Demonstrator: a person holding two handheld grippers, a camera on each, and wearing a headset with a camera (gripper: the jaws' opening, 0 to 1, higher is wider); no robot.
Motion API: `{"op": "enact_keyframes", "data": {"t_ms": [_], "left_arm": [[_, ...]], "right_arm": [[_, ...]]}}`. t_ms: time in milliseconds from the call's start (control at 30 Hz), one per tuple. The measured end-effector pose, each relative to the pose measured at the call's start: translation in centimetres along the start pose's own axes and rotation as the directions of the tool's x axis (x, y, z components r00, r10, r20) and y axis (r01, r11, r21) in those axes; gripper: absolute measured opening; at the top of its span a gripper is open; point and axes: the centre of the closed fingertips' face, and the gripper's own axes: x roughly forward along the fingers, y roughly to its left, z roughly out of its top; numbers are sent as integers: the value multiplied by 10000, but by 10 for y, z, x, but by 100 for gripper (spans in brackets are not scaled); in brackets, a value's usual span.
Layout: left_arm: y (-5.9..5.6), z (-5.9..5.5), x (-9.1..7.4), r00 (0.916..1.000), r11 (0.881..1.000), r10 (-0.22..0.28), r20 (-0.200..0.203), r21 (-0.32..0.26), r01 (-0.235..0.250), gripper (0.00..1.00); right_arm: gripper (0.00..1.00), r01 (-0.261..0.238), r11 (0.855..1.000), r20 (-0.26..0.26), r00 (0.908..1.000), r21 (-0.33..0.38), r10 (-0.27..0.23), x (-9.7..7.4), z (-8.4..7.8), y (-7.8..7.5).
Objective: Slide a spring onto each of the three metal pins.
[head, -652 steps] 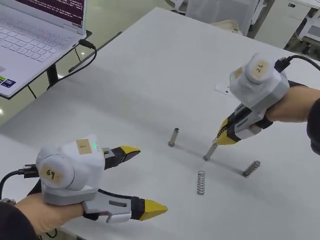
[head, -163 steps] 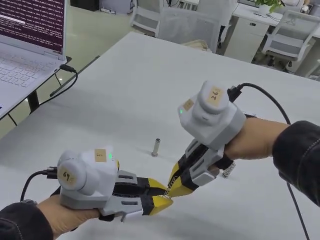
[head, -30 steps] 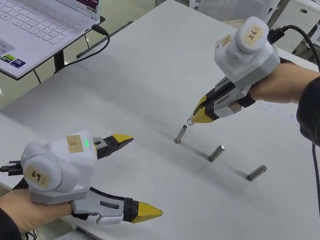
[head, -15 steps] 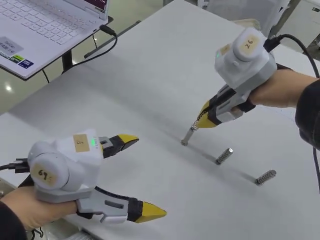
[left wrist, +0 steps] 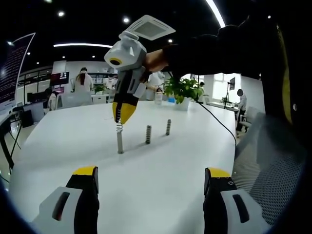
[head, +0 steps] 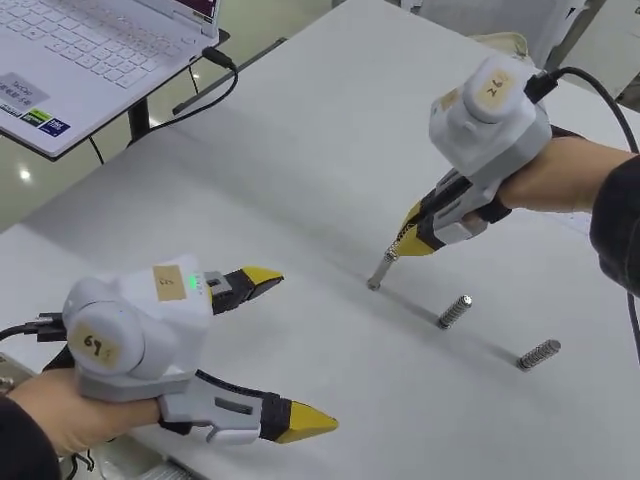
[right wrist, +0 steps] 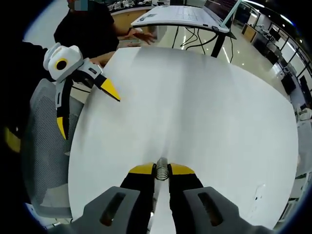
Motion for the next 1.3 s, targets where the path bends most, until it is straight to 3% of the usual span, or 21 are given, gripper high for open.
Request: {"op": "enact_keyframes", "data": {"t_ms": [767, 1300], "left_arm": [[3, -3, 0, 10000, 10000, 10, -2, -95, -10, 86], [2, -6, 0, 10000, 9998, -11, 7, -191, 11, 85]], "right_arm": [[8, -117, 9999, -182, 9998, -78, 115, 2, 3, 5], [8, -155, 9999, -314, 9994, 17, 156, 9, -4, 6]]}}
